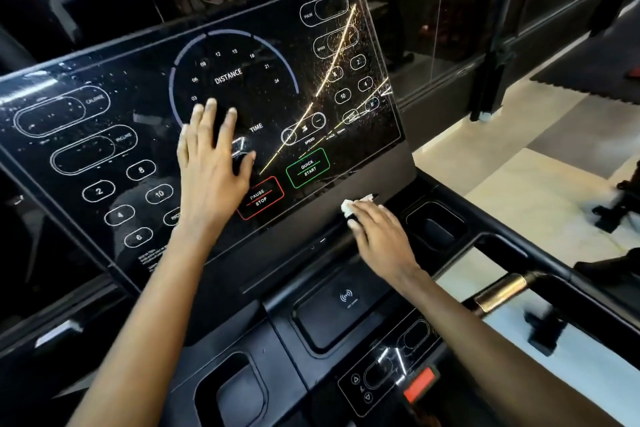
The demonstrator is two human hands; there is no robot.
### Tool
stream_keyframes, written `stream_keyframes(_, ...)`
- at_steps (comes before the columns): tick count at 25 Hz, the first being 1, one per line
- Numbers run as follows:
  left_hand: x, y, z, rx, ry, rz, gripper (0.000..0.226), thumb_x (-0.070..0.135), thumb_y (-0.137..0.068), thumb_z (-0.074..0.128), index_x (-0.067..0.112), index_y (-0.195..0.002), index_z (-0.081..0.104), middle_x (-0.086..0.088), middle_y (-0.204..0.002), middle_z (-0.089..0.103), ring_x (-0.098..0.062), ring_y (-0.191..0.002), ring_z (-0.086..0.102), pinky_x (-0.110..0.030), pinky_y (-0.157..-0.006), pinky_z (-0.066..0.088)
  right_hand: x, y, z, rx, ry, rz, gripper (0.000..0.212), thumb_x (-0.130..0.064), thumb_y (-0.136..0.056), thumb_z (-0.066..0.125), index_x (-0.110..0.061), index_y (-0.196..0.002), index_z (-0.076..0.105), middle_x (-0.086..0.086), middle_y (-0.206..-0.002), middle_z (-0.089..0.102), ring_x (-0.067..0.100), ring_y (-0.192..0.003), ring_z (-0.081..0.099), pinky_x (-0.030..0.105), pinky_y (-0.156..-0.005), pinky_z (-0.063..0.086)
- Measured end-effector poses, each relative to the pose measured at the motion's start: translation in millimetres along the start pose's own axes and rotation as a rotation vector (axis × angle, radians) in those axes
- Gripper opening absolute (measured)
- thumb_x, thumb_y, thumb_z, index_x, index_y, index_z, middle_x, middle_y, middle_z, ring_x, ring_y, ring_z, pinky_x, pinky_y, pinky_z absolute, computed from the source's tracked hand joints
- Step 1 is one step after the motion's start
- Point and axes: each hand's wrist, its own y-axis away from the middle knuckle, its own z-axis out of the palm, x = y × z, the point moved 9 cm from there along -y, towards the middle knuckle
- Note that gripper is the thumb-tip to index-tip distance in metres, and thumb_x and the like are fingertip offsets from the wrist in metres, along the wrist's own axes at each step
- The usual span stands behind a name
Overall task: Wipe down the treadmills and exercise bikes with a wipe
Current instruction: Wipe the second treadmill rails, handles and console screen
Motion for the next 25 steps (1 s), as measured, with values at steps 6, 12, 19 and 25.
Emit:
stream_keyframes(6,-14.9,17.0,-4.3,-0.007,-0.038,-0.02,0.068,0.036,-0.095,0.063,0.015,-0.154,0.034,-0.013,-0.165,0.018,-0.029,-0.153,0.015,-0.041,-0.124,0.009,-34.0,6.3,13.5,-0.014,-0.029,0.011,0.044,-0.038,-0.103,0.042,-0.012,-0.138,0.053,0.005,-0.139,0.055,0.021,-0.133,0.047,0.038,-0.114,0.037)
stream_keyframes(12,-23.2,-19.1,-18.2,0.0,-0.087,0.004,0.073,0.044,-0.095,0.061,0.018,-0.156,0.029,-0.011,-0.167,0.014,-0.026,-0.154,0.009,-0.038,-0.124,0.001,-37.5,-9.0,25.5,-0.033,0.002,0.122,0.064,-0.044,-0.107,0.022,-0.008,-0.158,0.012,0.008,-0.167,0.006,0.019,-0.153,0.013,0.043,-0.125,0.011)
stream_keyframes(19,-30.0,-56.4,-32.7,0.028,-0.111,0.022,0.075,0.047,-0.095,0.059,0.018,-0.157,0.027,-0.011,-0.167,0.013,-0.027,-0.155,0.008,-0.042,-0.124,0.002,-59.6,-86.8,-6.9,0.084,-0.176,0.248,0.073,-0.049,-0.105,0.022,-0.002,-0.158,0.002,0.018,-0.165,-0.006,0.026,-0.154,-0.003,0.047,-0.125,0.004)
stream_keyframes(25,-46.2,-91.1,-51.7,0.036,-0.125,0.007,0.08,0.053,-0.095,0.057,0.018,-0.158,0.023,-0.016,-0.166,0.013,-0.03,-0.154,0.007,-0.043,-0.123,0.002,-82.4,-151.8,-42.0,0.167,-0.25,0.239,0.077,-0.056,-0.103,0.018,-0.006,-0.158,-0.005,0.013,-0.165,-0.011,0.021,-0.153,-0.008,0.047,-0.125,-0.002)
